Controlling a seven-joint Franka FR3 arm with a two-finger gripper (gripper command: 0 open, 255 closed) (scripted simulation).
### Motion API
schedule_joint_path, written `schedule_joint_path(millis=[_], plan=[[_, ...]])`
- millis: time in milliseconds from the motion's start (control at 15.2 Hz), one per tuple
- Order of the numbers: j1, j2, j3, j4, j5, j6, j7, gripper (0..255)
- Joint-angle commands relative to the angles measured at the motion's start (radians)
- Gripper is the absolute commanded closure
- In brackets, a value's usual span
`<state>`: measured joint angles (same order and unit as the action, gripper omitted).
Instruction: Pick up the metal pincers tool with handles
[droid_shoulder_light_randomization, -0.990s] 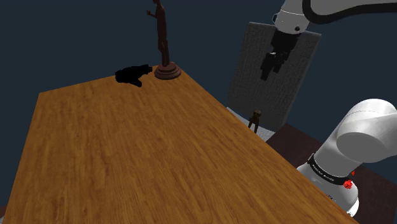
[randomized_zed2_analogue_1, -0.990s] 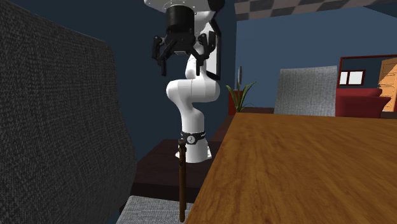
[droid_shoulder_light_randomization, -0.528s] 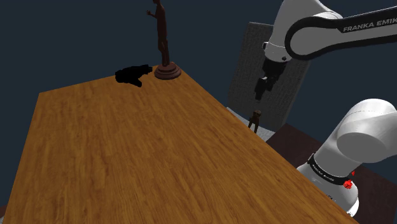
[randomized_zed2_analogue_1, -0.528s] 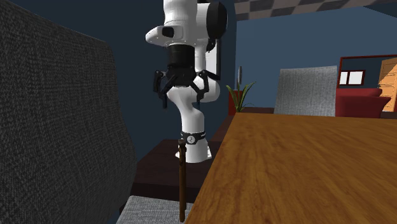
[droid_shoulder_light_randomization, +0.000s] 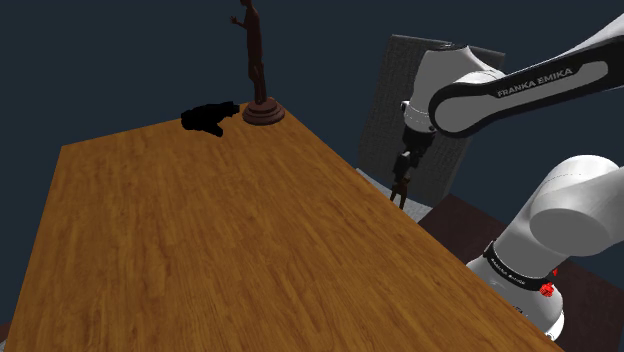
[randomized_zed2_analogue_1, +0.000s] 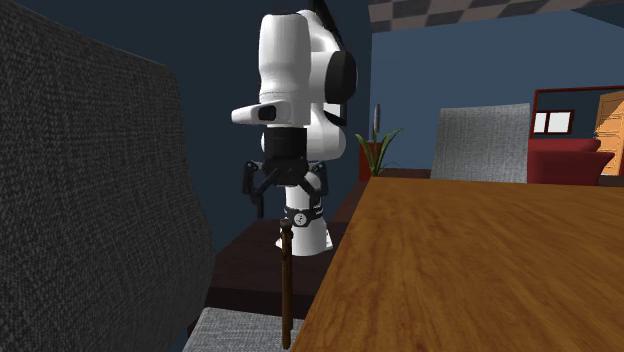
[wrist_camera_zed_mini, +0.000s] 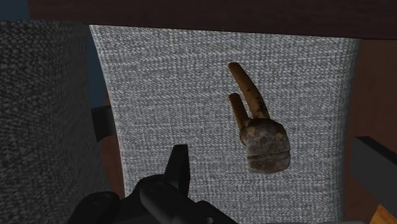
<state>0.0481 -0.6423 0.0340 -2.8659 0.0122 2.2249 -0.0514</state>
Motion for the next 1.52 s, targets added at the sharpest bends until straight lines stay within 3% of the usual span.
schedule_joint_path(millis=[0, 264, 396, 462, 1056, 1452], plan=[[0.001, 0.023, 0.002, -0.019, 0.001, 0.042, 0.001, 0], [0.001, 0.081, 0.004, -0.051, 0.001, 0.132, 0.002, 0], [0.000, 0.081, 0.004, -0.051, 0.001, 0.132, 0.002, 0], [0.002, 0.081, 0.005, -0.051, 0.002, 0.132, 0.004, 255], [0.000, 0.081, 0.004, -0.051, 0.001, 0.132, 0.002, 255], [0.001, 0.008, 0.002, -0.008, 0.001, 0.016, 0.001, 255]])
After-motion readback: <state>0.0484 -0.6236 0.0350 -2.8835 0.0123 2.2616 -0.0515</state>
